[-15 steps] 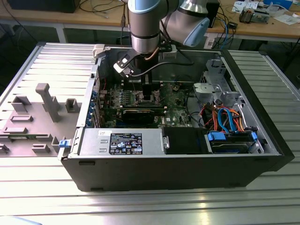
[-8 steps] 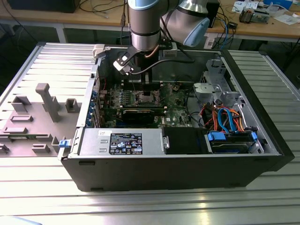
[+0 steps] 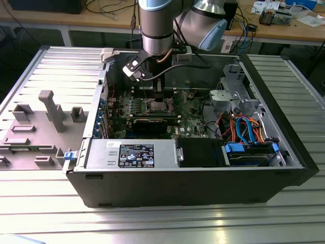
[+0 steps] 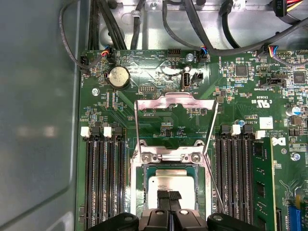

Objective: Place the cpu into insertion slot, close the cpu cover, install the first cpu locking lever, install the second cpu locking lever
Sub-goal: 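Place the cpu into insertion slot, then close the cpu cover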

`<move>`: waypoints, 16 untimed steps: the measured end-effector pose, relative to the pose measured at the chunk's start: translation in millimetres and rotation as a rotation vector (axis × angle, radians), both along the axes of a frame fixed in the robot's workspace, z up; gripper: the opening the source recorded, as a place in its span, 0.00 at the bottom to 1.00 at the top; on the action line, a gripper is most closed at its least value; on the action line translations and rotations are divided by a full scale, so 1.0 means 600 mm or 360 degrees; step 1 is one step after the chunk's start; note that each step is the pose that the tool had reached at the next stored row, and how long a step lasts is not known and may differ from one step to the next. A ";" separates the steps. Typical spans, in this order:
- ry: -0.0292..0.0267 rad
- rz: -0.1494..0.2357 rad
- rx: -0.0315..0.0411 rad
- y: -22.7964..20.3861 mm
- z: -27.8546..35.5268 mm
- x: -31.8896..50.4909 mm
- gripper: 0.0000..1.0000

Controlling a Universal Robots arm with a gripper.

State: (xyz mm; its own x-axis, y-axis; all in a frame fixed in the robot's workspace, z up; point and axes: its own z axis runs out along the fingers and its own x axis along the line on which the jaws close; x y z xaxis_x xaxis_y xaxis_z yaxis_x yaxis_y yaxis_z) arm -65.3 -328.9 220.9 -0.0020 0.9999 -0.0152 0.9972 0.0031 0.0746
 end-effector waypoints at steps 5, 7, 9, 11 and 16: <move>0.00004 0.0000 0.0000 0.0000 0.000 0.000 0.11; 0.00005 0.0000 0.0000 0.0000 0.000 0.000 0.11; 0.00006 0.0000 0.0000 0.0000 0.000 0.000 0.11; 0.00008 0.0000 0.0000 0.0000 0.001 0.000 0.11; 0.00287 0.0003 0.0000 0.0000 0.001 0.004 0.11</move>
State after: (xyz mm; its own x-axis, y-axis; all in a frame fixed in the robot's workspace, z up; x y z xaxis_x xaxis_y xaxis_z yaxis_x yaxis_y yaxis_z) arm -62.9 -328.9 221.3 -0.0043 0.9999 -0.0152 0.9984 0.0051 0.0566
